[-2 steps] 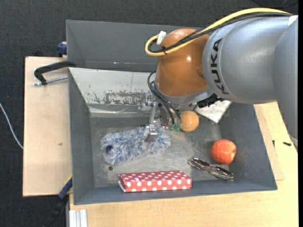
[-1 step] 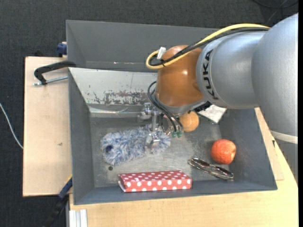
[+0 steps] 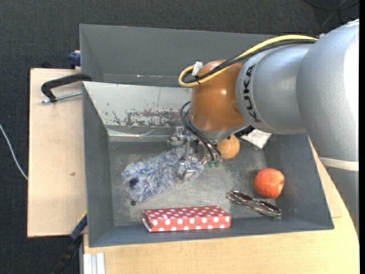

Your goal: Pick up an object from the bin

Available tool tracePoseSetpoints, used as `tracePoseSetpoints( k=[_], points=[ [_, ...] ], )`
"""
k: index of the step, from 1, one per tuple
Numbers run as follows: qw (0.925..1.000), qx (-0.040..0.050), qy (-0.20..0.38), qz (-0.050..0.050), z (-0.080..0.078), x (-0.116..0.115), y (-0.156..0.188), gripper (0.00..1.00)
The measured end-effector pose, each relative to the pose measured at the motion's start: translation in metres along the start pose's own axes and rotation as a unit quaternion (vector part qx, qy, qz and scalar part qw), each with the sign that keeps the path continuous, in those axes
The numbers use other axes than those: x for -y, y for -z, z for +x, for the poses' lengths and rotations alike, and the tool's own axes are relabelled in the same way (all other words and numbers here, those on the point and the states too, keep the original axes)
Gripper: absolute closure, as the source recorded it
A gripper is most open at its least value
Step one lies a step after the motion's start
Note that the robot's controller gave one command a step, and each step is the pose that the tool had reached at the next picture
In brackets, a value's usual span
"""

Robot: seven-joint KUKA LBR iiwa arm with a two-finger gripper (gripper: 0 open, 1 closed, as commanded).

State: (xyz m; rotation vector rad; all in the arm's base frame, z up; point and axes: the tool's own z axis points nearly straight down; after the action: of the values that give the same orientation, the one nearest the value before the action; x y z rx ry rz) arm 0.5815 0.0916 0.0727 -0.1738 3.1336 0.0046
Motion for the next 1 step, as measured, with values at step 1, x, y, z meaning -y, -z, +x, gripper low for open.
tracePoseSetpoints(
  k=[1],
  points=[
    [0.9985, 0.0017, 0.056, 0.001, -0.0013, -0.0028, 0.0002, 0.0]
  ],
)
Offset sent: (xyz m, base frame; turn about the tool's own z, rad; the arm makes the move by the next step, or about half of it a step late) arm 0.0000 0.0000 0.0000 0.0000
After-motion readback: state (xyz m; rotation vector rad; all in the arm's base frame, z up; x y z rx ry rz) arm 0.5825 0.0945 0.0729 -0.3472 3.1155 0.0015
